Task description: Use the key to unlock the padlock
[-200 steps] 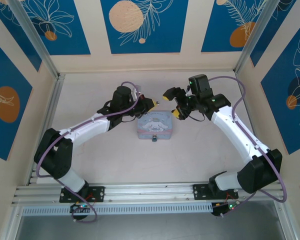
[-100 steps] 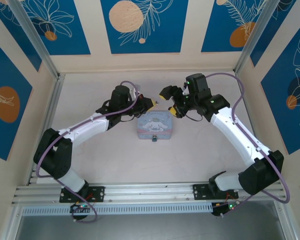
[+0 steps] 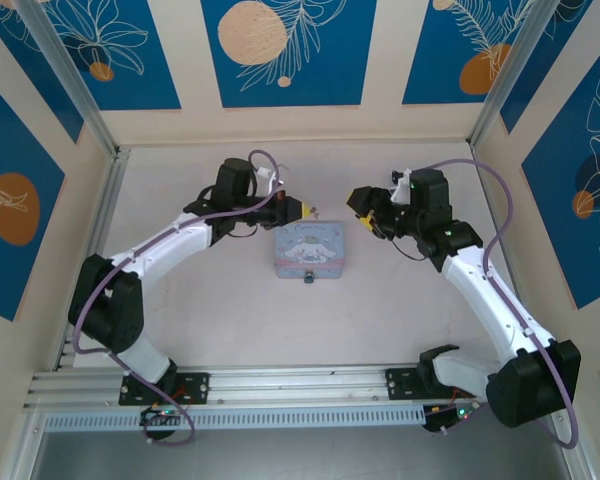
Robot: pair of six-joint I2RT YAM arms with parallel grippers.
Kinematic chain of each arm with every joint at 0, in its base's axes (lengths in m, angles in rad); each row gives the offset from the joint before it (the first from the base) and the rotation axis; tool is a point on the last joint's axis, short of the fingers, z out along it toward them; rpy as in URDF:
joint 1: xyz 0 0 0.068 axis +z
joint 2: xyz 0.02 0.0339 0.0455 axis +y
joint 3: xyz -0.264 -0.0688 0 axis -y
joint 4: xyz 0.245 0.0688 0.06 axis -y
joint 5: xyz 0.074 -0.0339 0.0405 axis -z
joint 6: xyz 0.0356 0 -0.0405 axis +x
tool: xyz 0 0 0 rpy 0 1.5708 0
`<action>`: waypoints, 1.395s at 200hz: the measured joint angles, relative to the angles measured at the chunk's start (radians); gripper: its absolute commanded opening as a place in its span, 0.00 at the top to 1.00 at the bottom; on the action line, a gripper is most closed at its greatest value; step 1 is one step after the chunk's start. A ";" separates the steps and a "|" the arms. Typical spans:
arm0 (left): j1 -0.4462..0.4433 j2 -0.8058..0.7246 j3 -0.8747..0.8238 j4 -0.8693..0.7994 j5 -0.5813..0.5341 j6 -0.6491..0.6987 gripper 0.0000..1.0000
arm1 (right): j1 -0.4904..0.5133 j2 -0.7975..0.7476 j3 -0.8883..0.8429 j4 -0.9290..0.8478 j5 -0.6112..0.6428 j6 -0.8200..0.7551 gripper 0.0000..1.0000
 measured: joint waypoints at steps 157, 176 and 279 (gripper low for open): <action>0.008 0.073 0.145 -0.179 0.302 0.279 1.00 | -0.024 0.169 -0.095 0.538 -0.437 -0.088 0.61; 0.008 0.084 0.145 -0.191 0.316 0.286 1.00 | -0.023 0.189 -0.101 0.549 -0.462 -0.095 0.62; 0.008 0.120 0.179 -0.194 0.336 0.296 1.00 | 0.001 0.242 -0.134 0.581 -0.530 -0.121 0.69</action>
